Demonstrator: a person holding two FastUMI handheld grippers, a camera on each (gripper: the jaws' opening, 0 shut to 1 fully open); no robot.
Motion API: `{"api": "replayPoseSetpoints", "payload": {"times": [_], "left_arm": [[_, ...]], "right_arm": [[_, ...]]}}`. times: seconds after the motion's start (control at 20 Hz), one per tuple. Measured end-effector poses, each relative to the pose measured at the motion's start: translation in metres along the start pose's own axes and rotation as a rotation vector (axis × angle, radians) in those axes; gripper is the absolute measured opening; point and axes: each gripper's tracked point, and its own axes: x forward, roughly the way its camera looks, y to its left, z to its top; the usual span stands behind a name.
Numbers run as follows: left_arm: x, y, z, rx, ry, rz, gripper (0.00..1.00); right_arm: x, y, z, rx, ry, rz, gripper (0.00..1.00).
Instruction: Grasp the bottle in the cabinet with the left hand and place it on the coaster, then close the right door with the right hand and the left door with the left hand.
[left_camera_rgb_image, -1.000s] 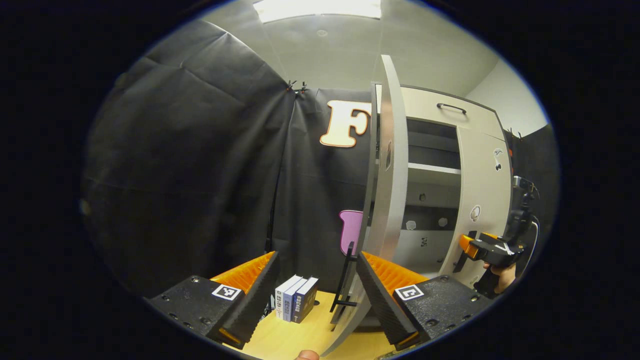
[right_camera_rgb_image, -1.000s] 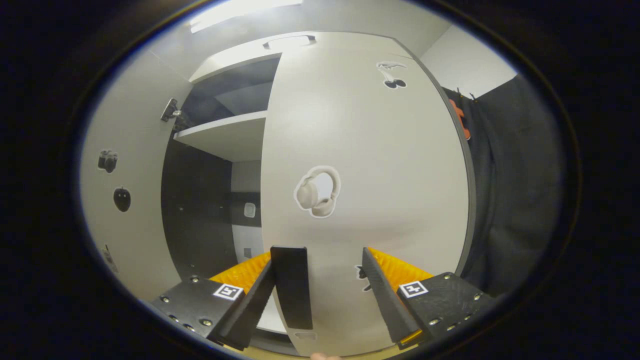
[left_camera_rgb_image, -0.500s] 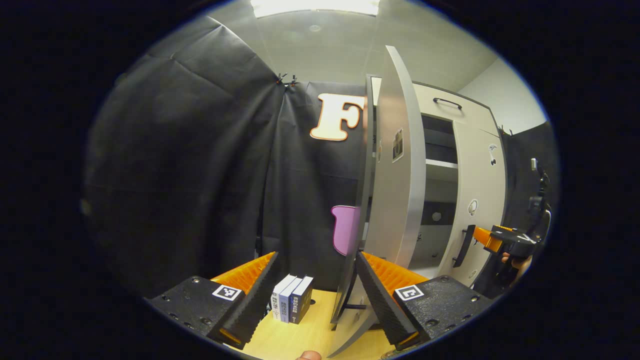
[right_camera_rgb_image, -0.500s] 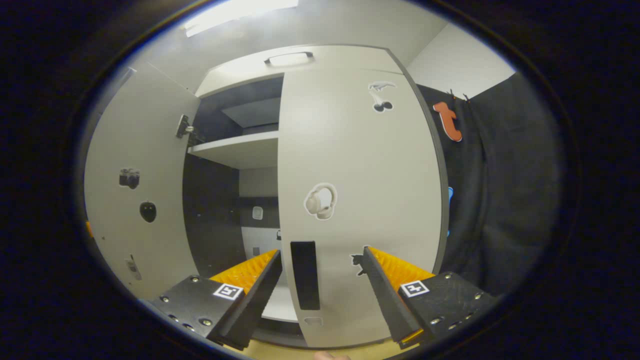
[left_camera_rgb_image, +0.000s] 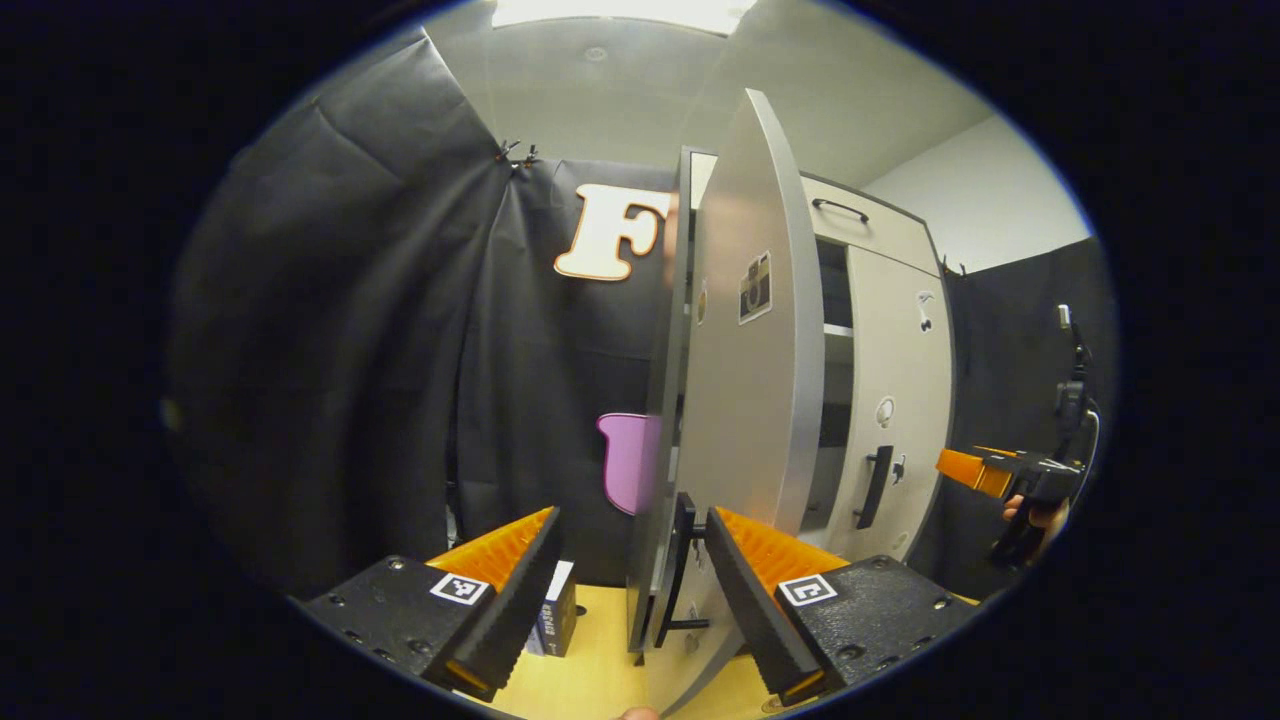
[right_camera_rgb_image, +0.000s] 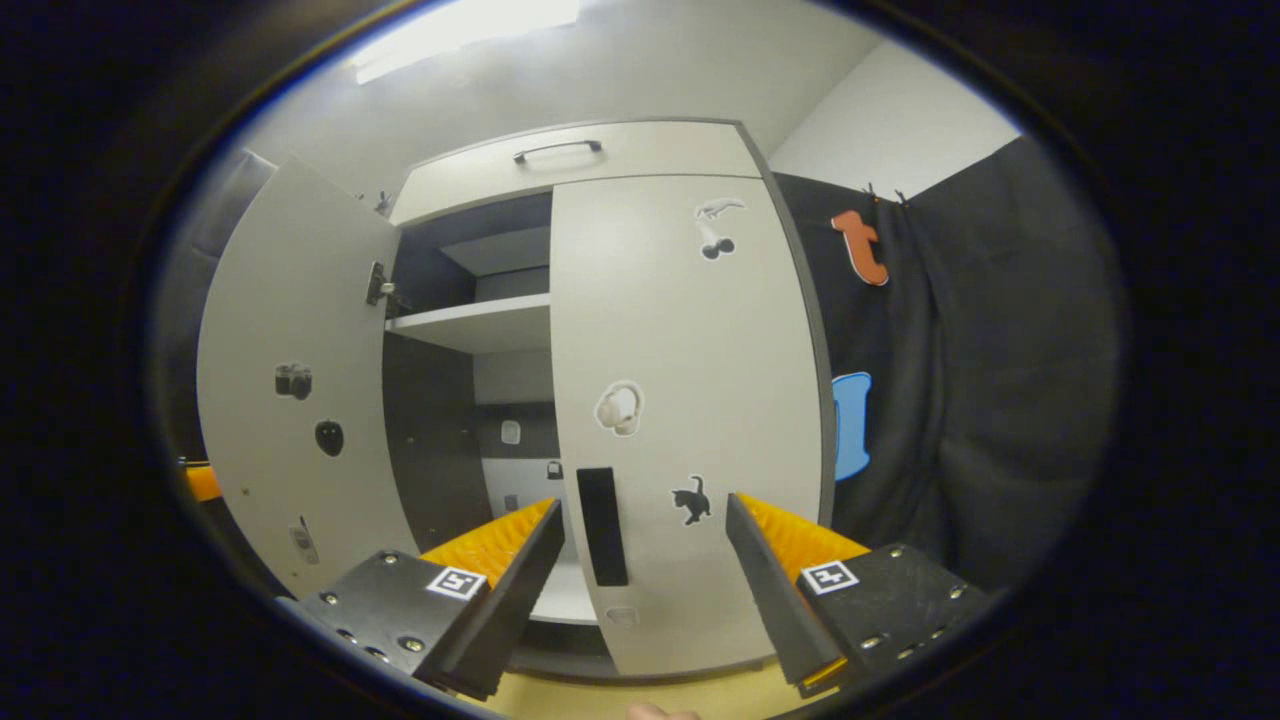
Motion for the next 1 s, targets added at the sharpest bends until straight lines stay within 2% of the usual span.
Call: {"api": "replayPoseSetpoints", "payload": {"times": [0.05,0.1,0.2,0.25,0.3,0.35,0.4,0.8,0.85,0.9,0.95,1.0], "left_arm": [[0.001,-0.009,-0.001,-0.006,0.002,-0.029,0.94],[0.004,-0.017,-0.004,-0.014,0.010,-0.053,0.94],[0.008,-0.035,-0.008,-0.035,0.017,-0.102,0.84],[0.012,-0.041,-0.009,-0.052,0.019,-0.123,0.88],[0.016,-0.045,-0.010,-0.073,0.024,-0.141,0.83],[0.020,-0.053,-0.012,-0.094,0.026,-0.159,0.83],[0.020,-0.061,-0.014,-0.111,0.029,-0.172,0.88],[0.043,-0.119,-0.027,-0.105,0.045,-0.222,0.88],[0.048,-0.125,-0.029,-0.110,0.045,-0.222,0.83],[0.055,-0.129,-0.030,-0.112,0.041,-0.216,0.83],[0.061,-0.133,-0.032,-0.111,0.044,-0.218,0.87],[0.068,-0.141,-0.034,-0.118,0.043,-0.221,0.95]], "right_arm": [[0.000,-0.002,0.001,0.000,0.000,-0.005,0.99],[0.000,-0.003,0.002,0.000,0.002,-0.007,0.99],[-0.001,-0.004,0.002,-0.001,0.007,-0.001,0.99],[-0.003,-0.006,0.002,-0.004,0.008,0.001,0.99],[-0.004,-0.007,0.002,-0.008,0.008,0.005,0.99],[-0.005,-0.010,0.002,-0.012,0.008,0.008,0.99],[-0.005,-0.012,0.002,-0.016,0.009,0.010,0.99],[-0.003,-0.037,-0.001,-0.017,0.026,0.038,0.99],[-0.003,-0.043,-0.001,-0.020,0.025,0.036,0.99],[-0.002,-0.049,0.001,-0.023,0.024,0.031,0.97],[-0.003,-0.058,0.002,-0.025,0.021,0.023,0.97],[-0.002,-0.065,0.003,-0.026,0.018,0.015,0.99]]}}
